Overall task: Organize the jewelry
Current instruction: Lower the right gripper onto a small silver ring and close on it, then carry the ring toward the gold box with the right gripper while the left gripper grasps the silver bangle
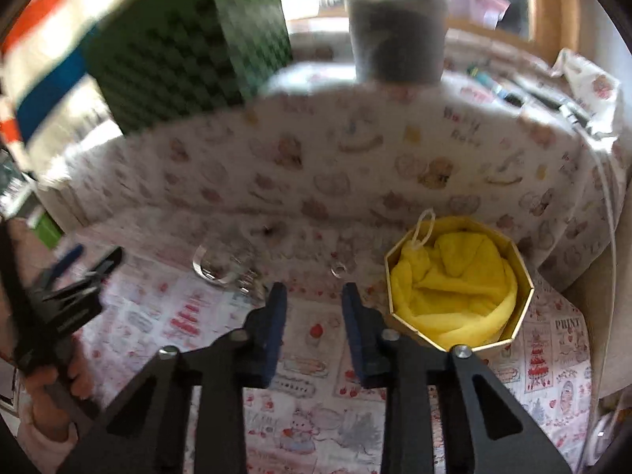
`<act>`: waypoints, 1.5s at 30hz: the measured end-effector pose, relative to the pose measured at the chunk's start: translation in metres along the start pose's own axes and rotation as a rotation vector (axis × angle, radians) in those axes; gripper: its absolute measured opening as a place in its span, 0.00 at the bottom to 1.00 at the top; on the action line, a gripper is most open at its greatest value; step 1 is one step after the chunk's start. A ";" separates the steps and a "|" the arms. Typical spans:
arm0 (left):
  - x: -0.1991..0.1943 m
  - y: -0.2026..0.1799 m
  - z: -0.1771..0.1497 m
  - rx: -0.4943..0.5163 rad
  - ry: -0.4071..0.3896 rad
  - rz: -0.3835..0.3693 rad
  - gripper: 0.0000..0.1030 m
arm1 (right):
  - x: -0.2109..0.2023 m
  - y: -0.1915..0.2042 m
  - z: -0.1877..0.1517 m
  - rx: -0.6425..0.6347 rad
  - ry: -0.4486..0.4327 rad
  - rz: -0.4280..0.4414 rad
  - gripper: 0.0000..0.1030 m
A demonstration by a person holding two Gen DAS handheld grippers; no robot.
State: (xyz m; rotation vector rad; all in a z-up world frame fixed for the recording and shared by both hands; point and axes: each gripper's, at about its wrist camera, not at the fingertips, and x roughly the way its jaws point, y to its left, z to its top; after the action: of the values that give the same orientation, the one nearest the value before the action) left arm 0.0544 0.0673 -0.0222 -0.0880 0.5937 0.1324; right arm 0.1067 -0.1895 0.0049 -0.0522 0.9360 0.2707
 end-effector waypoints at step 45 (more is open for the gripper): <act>0.046 -0.078 0.033 -0.121 0.404 -0.137 0.58 | -0.023 -0.066 -0.031 0.103 -0.120 0.062 0.12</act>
State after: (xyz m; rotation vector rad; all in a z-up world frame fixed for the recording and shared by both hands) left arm 0.1224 -0.0008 -0.0175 -0.2762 0.9799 0.0158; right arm 0.0863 -0.2634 0.0004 0.0871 0.8316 0.2800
